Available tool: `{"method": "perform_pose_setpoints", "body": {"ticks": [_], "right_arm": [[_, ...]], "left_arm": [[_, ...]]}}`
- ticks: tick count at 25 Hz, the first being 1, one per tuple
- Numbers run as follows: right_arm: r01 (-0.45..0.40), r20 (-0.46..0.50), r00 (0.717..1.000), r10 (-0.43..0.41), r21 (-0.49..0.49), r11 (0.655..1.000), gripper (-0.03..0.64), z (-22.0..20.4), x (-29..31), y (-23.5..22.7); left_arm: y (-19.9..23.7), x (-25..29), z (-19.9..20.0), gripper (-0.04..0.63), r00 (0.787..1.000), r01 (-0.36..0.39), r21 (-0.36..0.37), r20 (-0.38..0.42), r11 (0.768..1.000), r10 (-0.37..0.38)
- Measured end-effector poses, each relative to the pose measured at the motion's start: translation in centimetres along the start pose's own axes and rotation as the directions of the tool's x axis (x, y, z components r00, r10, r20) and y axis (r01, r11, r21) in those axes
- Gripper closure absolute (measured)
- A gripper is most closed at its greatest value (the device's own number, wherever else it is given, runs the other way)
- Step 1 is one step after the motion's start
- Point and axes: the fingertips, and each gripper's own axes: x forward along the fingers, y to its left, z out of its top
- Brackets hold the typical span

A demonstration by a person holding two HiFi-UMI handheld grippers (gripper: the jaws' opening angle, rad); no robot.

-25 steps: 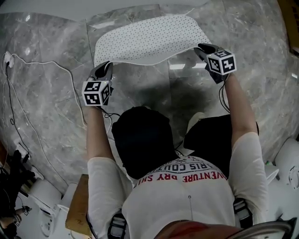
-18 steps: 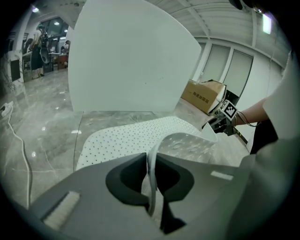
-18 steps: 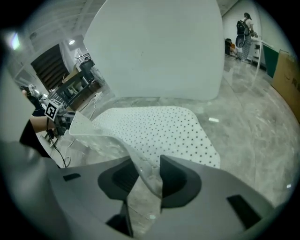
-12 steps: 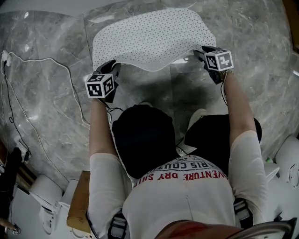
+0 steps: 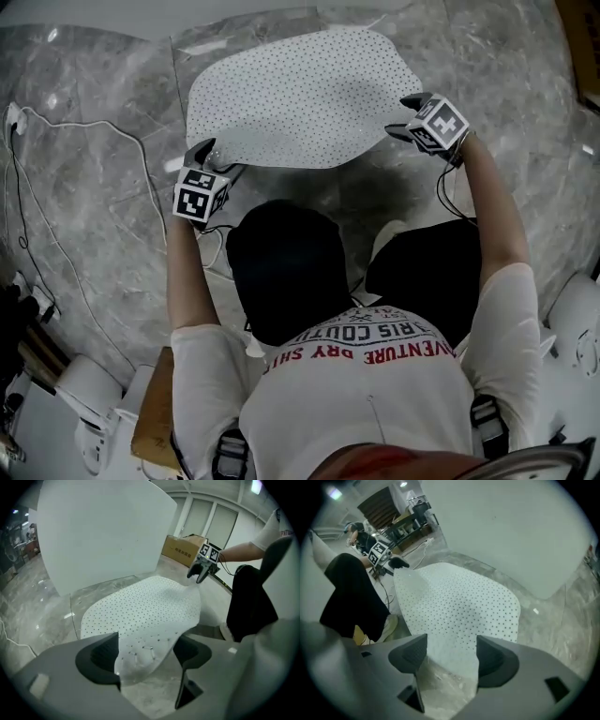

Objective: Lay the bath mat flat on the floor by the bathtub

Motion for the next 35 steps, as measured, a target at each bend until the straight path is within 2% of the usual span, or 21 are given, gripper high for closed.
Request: {"method": "perform_pose_setpoints", "body": {"ticks": [3,7,10,11,13,14,15,16,17,19,22,25,29,32,35], "right_arm": [[-0.025,0.002,1.000,0.026,-0.038,0.999,0.319,2.0,-2.1,-0.1],[-0.001,0.026,1.000,0.002,-0.041,0.999,0.319,4.1,-3.1,-0.5],[-0.008,0.037,0.999,0.010,-0.056,0.998,0.319,5.0,-3.0,0.0],[-0.007,0.044,0.999,0.009,-0.057,0.998,0.319,5.5,-3.0,-0.1],[0.010,0.065,0.998,-0.008,-0.040,0.999,0.334,6.4,-2.9,-0.5],[0.026,0.081,0.996,-0.024,-0.022,0.999,0.380,6.9,-2.9,-0.8],[0.045,0.103,0.994,-0.045,0.004,0.999,0.460,7.4,-2.9,-1.1],[0.062,0.134,0.989,-0.067,0.038,0.997,0.571,8.0,-2.9,-1.3],[0.069,0.173,0.982,-0.081,0.074,0.995,0.607,8.5,-2.9,-1.5],[0.073,0.253,0.962,-0.106,0.136,0.988,0.607,9.3,-2.9,-1.6],[0.151,0.322,0.924,-0.205,0.186,0.971,0.609,9.7,-3.0,-2.2],[0.235,0.357,0.873,-0.334,0.292,0.927,0.608,8.5,-3.1,-3.9],[0.305,0.324,0.813,-0.484,0.470,0.828,0.607,4.7,-3.0,-9.1],[0.313,0.280,0.794,-0.540,0.573,0.757,0.607,1.7,-2.6,-12.6],[0.324,0.222,0.795,-0.564,0.630,0.705,0.607,-1.2,-1.3,-15.1]], "left_arm": [[-0.2,-2.0,-0.6,0.242,0.999,0.024,0.010,-0.032,1.000,-0.024],[0.6,-4.1,1.2,0.242,0.999,0.005,-0.058,0.045,0.998,-0.003],[1.2,-5.0,2.2,0.252,0.998,-0.019,-0.066,0.067,0.998,0.023],[1.6,-5.3,2.5,0.275,0.996,-0.037,-0.073,0.077,0.997,0.042],[3.0,-5.8,3.2,0.395,0.988,-0.102,-0.114,0.105,0.988,0.114],[3.9,-6.1,3.4,0.483,0.979,-0.144,-0.148,0.120,0.978,0.163],[4.8,-6.2,3.4,0.570,0.969,-0.179,-0.189,0.134,0.966,0.206],[5.3,-6.3,3.3,0.584,0.961,-0.195,-0.231,0.150,0.953,0.233],[5.7,-6.2,3.2,0.584,0.955,-0.194,-0.271,0.169,0.943,0.245],[6.0,-5.6,2.9,0.584,0.946,-0.180,-0.339,0.199,0.924,0.257],[6.3,-5.1,2.3,0.584,0.930,-0.182,-0.386,0.232,0.905,0.286],[6.1,-5.2,2.4,0.584,0.913,-0.184,-0.394,0.271,0.901,0.305],[5.9,-4.2,5.5,0.584,0.907,-0.149,-0.365,0.319,0.919,0.274],[5.9,-2.7,8.2,0.584,0.904,-0.134,-0.334,0.345,0.933,0.253],[5.5,-1.5,10.4,0.584,0.903,-0.116,-0.313,0.362,0.942,0.232]]}}
